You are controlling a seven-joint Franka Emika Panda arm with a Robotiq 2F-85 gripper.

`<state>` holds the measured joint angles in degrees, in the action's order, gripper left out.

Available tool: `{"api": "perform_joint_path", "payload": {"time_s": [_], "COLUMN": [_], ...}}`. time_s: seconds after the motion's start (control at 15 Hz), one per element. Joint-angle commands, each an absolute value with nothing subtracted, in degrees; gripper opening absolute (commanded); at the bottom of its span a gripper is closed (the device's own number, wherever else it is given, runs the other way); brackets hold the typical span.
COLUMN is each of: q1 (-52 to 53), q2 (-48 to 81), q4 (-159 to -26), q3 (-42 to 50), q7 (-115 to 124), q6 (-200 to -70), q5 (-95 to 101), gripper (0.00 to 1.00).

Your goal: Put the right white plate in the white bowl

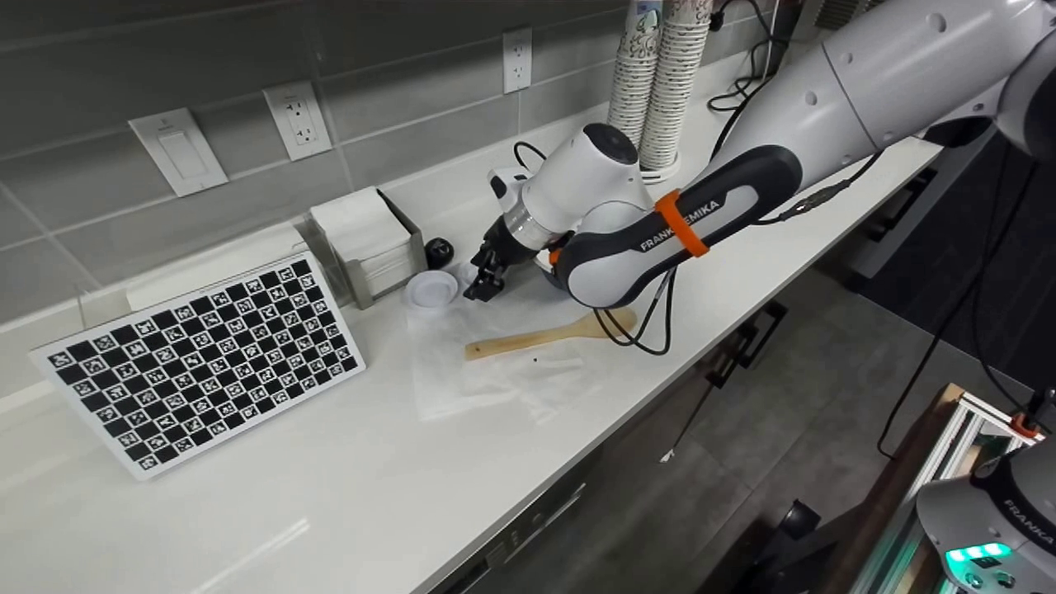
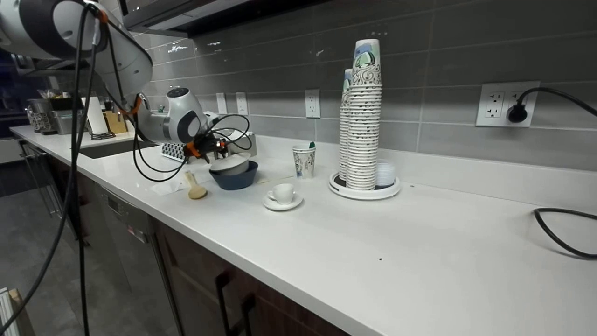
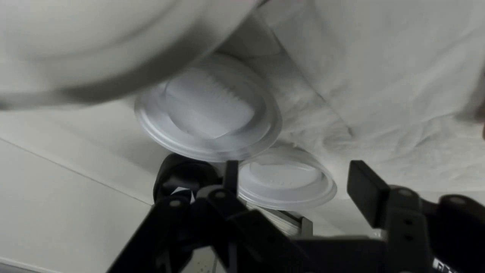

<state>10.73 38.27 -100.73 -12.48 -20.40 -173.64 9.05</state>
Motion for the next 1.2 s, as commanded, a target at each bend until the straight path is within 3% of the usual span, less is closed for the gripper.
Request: {"api": "perform_joint_path", "payload": {"time_s": [0.0,0.4,0.47,0.53,0.6,1.13], "q1": [12.1,13.1,13.2,13.8,14.2,16.7], "q2": [42.4,44.1,44.2,44.5,44.7,43.3], "q4": [-94.3,-92.6,-92.7,-92.4,-92.3,-91.9], "q3": [-10.6,-9.8,-10.0,-9.3,-8.8,-5.9], "q7": [-20.5,-20.0,-20.2,-19.9,-19.7,-17.9], "q6": [-172.6,-168.4,-168.0,-168.3,-168.7,-170.1], "q5": [12.8,14.2,14.3,14.7,14.9,15.7], "gripper": [0.56,0.53,0.5,0.41,0.46,0.61]}}
